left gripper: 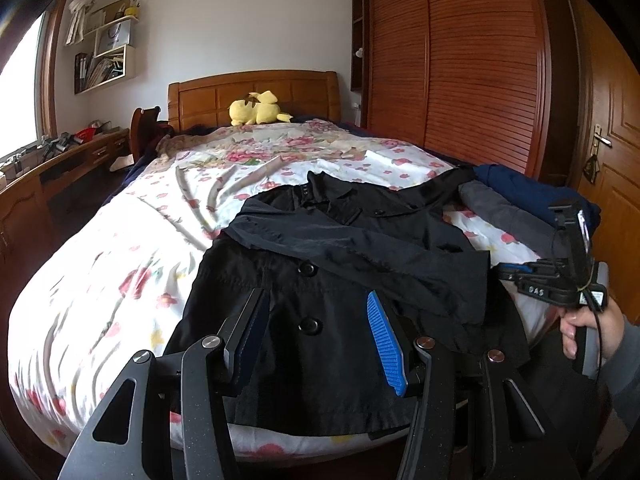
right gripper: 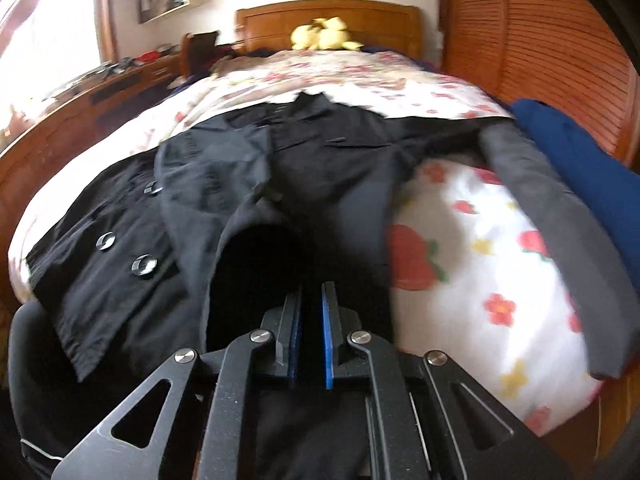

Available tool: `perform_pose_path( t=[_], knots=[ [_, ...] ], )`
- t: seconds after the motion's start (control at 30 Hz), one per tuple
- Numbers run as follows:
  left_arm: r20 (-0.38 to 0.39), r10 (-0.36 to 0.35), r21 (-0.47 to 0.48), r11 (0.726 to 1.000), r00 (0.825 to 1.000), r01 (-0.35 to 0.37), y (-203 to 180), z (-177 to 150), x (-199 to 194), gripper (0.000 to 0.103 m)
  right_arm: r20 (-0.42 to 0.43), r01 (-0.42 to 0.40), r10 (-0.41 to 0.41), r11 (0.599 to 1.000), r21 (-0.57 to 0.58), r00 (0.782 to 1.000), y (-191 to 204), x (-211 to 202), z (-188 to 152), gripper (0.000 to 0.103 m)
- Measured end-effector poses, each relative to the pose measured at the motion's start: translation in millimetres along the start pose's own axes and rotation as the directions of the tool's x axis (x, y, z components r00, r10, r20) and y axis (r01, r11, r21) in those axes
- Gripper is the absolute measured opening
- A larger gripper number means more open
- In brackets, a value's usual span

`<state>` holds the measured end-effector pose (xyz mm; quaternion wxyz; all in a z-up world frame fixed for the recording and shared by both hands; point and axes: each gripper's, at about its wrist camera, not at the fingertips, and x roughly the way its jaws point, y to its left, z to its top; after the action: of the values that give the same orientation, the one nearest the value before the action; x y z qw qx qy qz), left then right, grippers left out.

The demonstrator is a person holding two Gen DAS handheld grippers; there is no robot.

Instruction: Fold large clothes

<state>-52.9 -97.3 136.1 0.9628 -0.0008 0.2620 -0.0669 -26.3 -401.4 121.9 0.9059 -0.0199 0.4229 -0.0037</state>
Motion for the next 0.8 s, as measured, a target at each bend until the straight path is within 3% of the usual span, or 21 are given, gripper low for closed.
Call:
perform_pose_path(
  t=[0.17, 0.23, 0.37, 0.57, 0.8],
  knots=[
    [0.005, -0.014, 0.018, 1.0, 1.0, 0.014, -4, 3, 6, 0.053, 0.068, 0.023, -0.022, 1.0, -0.014, 0.997, -5, -27, 7, 0.033],
    [0.011, -0.017, 0.033, 0.999, 1.0, 0.017, -6, 4, 11, 0.053, 0.1, -0.016, 0.019, 1.0, -0.026, 0.995, -2, -36, 12, 0.039],
    [0.01, -0.03, 0.048, 0.998, 0.999, 0.03, -10, 8, 30, 0.053, 0.119, -0.116, 0.123, 0.991, -0.059, 0.985, 14, -36, 19, 0.039],
    [-0.005, -0.041, 0.073, 0.996, 0.999, 0.041, -13, 12, 58, 0.053, 0.061, -0.229, 0.235, 0.969, -0.095, 0.97, 43, -4, 26, 0.038],
    [-0.009, -0.048, 0.103, 0.994, 0.999, 0.049, -15, 24, 74, 0.053, -0.019, -0.148, 0.147, 0.988, -0.047, 0.989, 33, 47, 18, 0.037]
  ],
)
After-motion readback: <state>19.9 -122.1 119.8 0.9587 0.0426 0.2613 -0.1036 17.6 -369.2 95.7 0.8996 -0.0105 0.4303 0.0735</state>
